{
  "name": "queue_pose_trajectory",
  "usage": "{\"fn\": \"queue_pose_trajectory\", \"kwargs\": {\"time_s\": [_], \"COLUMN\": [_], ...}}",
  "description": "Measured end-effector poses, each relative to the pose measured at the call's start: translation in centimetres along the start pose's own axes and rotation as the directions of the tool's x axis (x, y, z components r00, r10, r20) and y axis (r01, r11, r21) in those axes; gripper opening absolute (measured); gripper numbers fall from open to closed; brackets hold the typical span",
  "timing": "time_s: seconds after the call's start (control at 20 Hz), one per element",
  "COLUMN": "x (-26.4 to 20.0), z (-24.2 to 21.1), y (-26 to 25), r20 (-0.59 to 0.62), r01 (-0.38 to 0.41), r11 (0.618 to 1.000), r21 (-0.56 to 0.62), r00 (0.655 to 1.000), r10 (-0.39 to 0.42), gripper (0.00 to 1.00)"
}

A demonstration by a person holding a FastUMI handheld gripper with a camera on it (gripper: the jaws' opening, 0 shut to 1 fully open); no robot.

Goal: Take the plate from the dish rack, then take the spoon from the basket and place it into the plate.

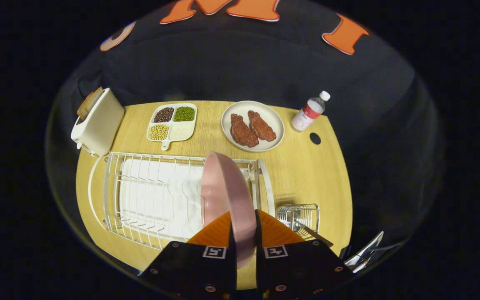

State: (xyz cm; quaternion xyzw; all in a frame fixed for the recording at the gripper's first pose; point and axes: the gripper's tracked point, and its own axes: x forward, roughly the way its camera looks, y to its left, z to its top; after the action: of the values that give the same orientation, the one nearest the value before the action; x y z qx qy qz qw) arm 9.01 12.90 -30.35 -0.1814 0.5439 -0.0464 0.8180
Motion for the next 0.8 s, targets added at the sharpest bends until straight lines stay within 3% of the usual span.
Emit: {"fn": "queue_pose_trajectory", "kwargs": {"time_s": [0.1, 0.4, 0.6, 0.8], "x": [-1.0, -3.6, -6.0, -9.1], "z": [2.2, 3.5, 2.4, 0.9], "y": [-0.4, 1.1, 1.2, 0.0], "r20": [0.089, 0.137, 0.131, 0.159], "r01": [0.088, 0.070, -0.047, -0.184], "r11": [0.993, 0.996, 0.999, 0.978], "r21": [-0.076, -0.060, 0.018, 0.102], "r00": [0.993, 0.989, 0.990, 0.973], "r10": [-0.081, -0.061, 0.044, 0.167], "gripper": [0.19, 0.15, 0.15, 0.15]}}
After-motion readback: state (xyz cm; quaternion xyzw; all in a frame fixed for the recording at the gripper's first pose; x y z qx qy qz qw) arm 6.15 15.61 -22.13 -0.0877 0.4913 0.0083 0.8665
